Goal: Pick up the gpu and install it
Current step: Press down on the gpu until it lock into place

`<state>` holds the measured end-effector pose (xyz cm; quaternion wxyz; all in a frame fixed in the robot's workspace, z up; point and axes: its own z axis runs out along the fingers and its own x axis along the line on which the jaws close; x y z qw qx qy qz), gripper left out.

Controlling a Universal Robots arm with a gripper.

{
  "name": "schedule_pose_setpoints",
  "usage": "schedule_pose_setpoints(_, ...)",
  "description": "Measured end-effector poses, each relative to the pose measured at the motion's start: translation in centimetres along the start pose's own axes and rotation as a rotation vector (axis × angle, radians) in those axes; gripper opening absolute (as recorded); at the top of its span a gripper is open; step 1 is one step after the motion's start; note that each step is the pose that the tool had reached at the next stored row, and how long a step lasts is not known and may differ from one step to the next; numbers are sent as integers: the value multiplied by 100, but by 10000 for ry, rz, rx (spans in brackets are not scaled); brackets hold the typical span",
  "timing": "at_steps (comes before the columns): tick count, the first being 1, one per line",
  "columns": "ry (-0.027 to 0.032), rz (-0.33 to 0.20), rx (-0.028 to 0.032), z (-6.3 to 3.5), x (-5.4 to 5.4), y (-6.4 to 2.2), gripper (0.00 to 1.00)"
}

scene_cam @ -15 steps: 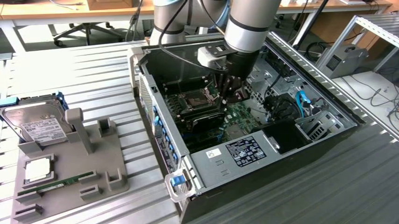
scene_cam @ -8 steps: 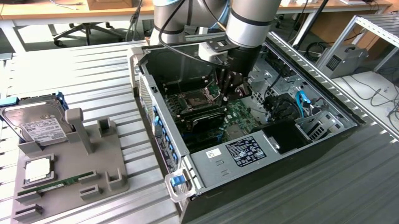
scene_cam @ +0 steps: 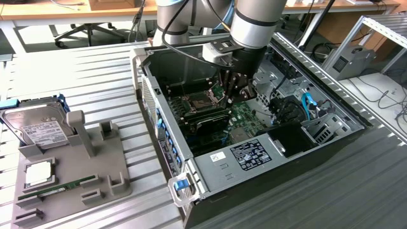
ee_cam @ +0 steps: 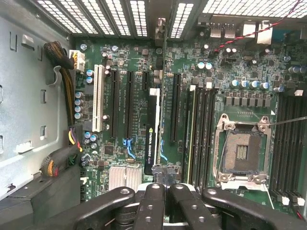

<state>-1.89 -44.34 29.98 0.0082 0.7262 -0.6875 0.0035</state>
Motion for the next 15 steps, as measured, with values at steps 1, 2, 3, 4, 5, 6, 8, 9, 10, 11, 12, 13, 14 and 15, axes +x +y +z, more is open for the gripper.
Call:
schedule_pose_setpoints(1, 0, -1, 0, 0, 0, 2, 11)
schedule_pose_setpoints(2, 1, 0, -1, 0, -1, 13, 11)
schedule_pose_setpoints(3, 1, 0, 0, 0, -2, 33, 11)
schedule_pose_setpoints(4, 1, 1, 1, 0, -3, 61, 11)
schedule_pose_setpoints(5, 1, 0, 2, 0, -5, 84, 11)
schedule_pose_setpoints(6, 0, 0, 4, 1, -6, 108, 11)
schedule_pose_setpoints(8, 0, -1, 5, 1, -8, 150, 11)
schedule_pose_setpoints(9, 0, 0, 5, 1, -9, 164, 11)
schedule_pose_setpoints(10, 0, 0, 6, 1, -9, 166, 11)
schedule_pose_setpoints(11, 0, 0, 6, 1, -9, 166, 11)
schedule_pose_setpoints(12, 1, 0, 5, 1, -9, 166, 11)
schedule_pose_setpoints(13, 0, 0, 5, 1, -9, 166, 11)
schedule_pose_setpoints(14, 0, 0, 5, 1, -9, 166, 11)
schedule_pose_setpoints(15, 1, 0, 5, 1, -9, 166, 11)
